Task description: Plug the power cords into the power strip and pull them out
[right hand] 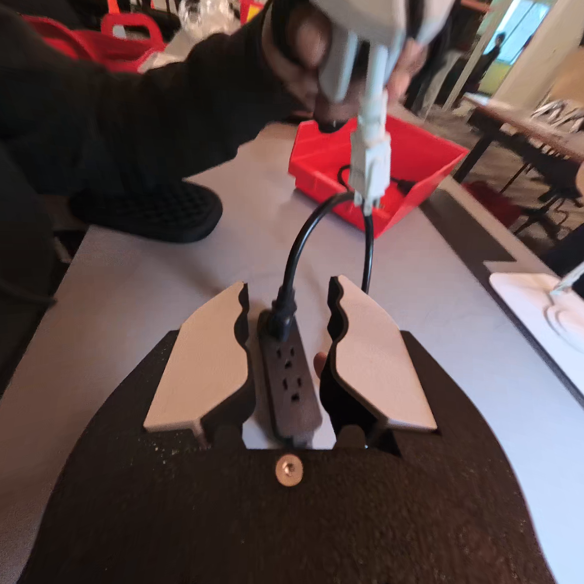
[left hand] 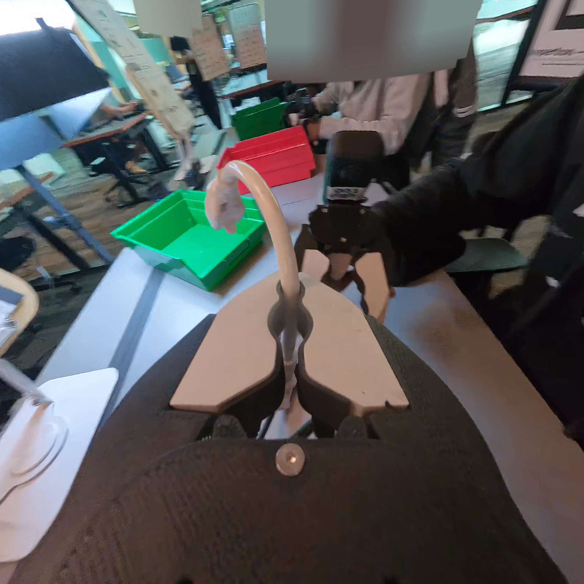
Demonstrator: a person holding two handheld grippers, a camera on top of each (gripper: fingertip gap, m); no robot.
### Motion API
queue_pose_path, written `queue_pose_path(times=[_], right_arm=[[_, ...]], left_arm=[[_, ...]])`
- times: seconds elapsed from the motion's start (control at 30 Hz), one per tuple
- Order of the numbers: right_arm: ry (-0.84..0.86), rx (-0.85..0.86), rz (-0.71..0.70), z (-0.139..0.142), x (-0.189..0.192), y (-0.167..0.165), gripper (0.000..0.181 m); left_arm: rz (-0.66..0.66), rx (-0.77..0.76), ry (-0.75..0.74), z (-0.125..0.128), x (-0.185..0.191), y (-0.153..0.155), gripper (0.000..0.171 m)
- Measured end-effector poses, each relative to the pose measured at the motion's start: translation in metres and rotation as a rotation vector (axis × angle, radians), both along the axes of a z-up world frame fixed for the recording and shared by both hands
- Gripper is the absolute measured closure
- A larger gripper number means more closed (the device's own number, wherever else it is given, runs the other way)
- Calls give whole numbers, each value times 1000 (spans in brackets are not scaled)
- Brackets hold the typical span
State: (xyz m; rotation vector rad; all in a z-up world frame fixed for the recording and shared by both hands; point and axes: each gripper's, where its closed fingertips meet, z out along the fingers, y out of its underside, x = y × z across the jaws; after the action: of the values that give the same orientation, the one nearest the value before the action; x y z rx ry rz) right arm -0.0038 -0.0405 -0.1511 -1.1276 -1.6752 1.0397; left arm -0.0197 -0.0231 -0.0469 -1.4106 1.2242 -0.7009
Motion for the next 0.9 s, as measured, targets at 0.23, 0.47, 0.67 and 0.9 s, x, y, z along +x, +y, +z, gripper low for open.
queue_pose_path(times=[0.23, 0.47, 0.67, 0.9], right_arm=[[101, 0, -172, 38, 54, 45, 114], [42, 150, -146, 73, 52, 27, 146], [62, -76, -320, 83, 62, 33, 146], [119, -336, -463, 61, 66, 4, 146]], left_arm=[[-273, -120, -22, -16, -4, -31, 171], [-337, -164, -19, -22, 12, -36, 171], [112, 10, 37, -18, -4, 21, 168], [362, 286, 204, -17, 0, 42, 166]])
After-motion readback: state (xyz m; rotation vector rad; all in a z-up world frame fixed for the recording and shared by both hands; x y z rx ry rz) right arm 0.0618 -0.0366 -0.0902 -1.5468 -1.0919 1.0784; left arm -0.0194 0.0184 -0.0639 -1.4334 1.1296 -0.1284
